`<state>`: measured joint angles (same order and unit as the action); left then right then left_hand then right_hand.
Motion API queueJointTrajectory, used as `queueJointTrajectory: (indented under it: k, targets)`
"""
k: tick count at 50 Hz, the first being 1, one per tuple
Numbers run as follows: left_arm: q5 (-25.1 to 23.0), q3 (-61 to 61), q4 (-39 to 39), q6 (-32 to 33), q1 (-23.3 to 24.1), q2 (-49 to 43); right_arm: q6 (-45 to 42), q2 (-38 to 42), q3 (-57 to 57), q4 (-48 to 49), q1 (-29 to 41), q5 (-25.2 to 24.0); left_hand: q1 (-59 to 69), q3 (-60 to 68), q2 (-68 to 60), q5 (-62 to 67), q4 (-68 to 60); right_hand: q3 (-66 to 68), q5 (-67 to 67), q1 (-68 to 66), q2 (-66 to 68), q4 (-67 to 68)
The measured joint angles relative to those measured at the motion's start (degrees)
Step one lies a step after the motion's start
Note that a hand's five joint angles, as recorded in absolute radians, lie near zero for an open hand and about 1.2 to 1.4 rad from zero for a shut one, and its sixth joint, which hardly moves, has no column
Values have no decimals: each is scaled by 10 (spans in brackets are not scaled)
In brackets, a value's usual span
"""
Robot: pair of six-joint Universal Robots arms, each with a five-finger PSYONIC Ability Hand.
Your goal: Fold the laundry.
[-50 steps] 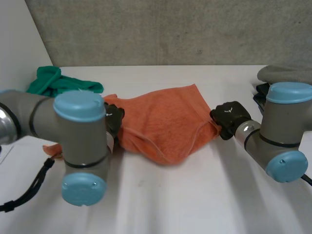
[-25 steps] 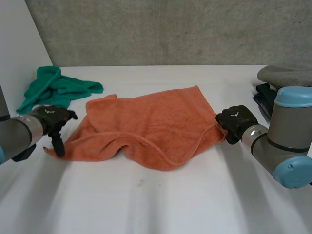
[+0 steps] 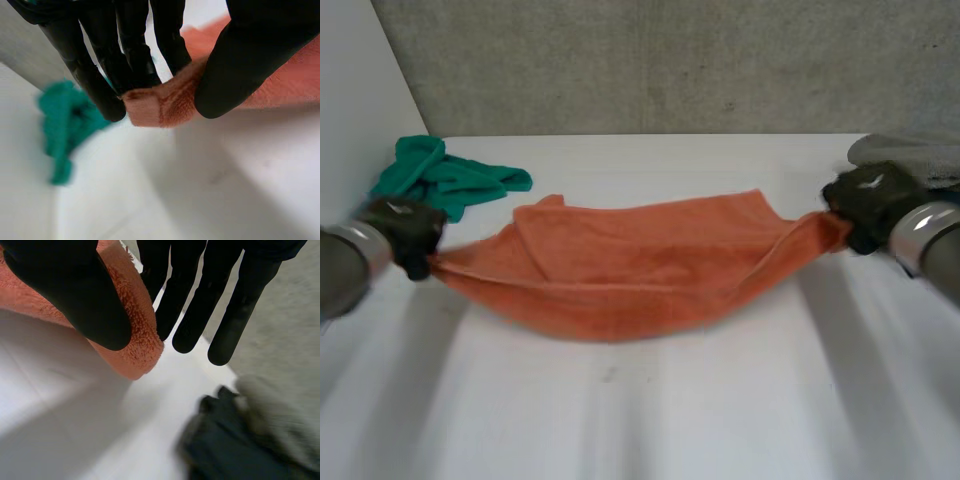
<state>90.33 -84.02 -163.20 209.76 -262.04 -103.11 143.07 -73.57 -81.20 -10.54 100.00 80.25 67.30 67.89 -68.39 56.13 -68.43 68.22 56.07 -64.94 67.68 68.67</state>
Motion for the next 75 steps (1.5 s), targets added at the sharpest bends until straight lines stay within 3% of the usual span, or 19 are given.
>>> queueJointTrajectory:
  k: [8, 13, 18, 26, 33, 36, 40, 44, 50, 54, 64, 75]
  targets:
    - [-19, 40, 104, 23, -18, 192, -87, -91, 95, -180, -39, -1, 0, 1, 0, 0, 0, 0, 0, 0, 0, 0]
    - [-40, 65, 151, 31, -12, 222, -98, -93, 154, -271, -42, -2, 0, 2, -2, 0, 0, 0, 0, 0, 0, 0]
    - [-34, 82, 165, 39, 3, 174, -115, -53, 194, -327, -38, 1, 0, 2, -2, 0, -1, 0, 0, 0, 0, 0]
    - [36, 157, 131, 68, 37, -42, -169, 99, 254, -356, -12, 51, 0, 2, -2, 0, -2, 0, 0, 0, 0, 0]
    - [95, 342, 88, 70, 63, -212, -171, 231, 371, -270, 20, 114, 0, 2, -2, 0, -2, 0, 0, 0, 0, 0]
    - [95, 446, 49, 60, 71, -244, -144, 270, 451, -149, 25, 129, 0, 2, -2, 0, -3, 0, 0, 0, 0, 0]
    - [78, 533, -46, 28, 76, -238, -80, 275, 502, 36, 22, 126, 0, 2, -2, 0, -3, 0, 0, 0, 1, 0]
    - [73, 547, -189, -19, 75, -205, 14, 250, 489, 239, 10, 112, 0, 2, -2, 0, -3, 0, 9, 0, 1, 0]
    - [85, 485, -327, -59, 66, -174, 92, 221, 428, 402, -1, 95, 0, 2, -2, 0, -3, 0, 14, 0, 1, 0]
    - [85, 435, -340, -70, 59, -175, 104, 223, 404, 401, -2, 80, 0, 2, -2, 0, -3, 0, 14, 0, 1, 0]
    - [51, 313, -313, -76, 62, -229, 100, 274, 352, 257, 1, 20, 0, 2, -2, 0, -3, 1, 14, 0, 1, 0]
    - [48, 202, -263, -8, 74, -291, 46, 342, 283, 120, 5, -23, 0, 2, -2, 0, -3, 1, 17, 0, 1, 0]
